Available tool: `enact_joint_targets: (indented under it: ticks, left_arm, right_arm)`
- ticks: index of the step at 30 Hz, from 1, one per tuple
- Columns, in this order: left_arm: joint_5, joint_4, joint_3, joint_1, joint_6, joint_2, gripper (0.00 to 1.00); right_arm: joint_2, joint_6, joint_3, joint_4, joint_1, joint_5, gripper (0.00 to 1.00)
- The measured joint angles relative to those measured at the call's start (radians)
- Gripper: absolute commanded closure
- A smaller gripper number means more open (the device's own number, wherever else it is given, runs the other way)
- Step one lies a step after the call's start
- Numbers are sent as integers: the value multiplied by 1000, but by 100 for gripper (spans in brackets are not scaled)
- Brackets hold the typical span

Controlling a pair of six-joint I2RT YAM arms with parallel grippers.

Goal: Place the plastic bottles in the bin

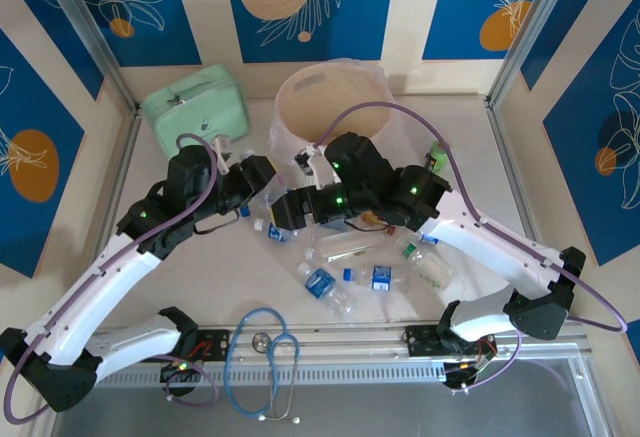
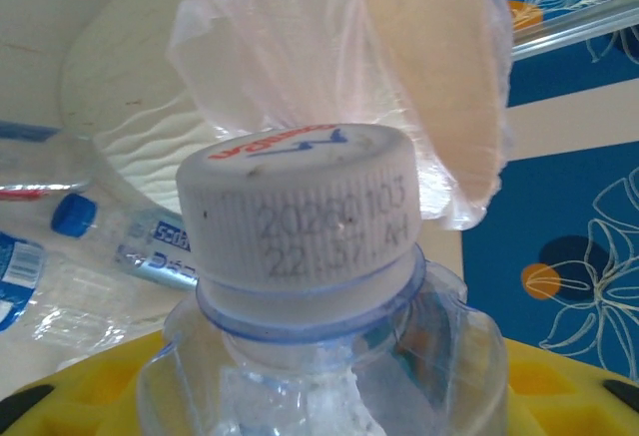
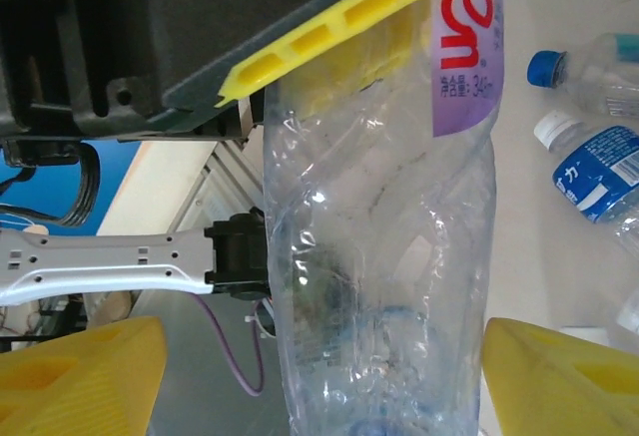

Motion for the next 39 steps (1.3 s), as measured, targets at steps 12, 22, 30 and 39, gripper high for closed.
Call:
enact_joint_targets:
  ticks: [12, 22, 30, 39]
  left_arm:
    - [105, 216, -28, -1, -29, -4, 46]
    - [106, 260, -35, -1, -31, 11, 39]
    - [98, 275, -29, -2, -24, 40, 0]
    - [-59, 56, 179, 19, 121, 33, 0]
  right_arm:
    - [3, 44, -17, 59, -57, -65, 31]
    - [8, 56, -17, 80, -77, -101, 49]
    - [9, 59, -19, 88, -93, -105, 50]
    - [7, 41, -7, 46, -163, -80, 51]
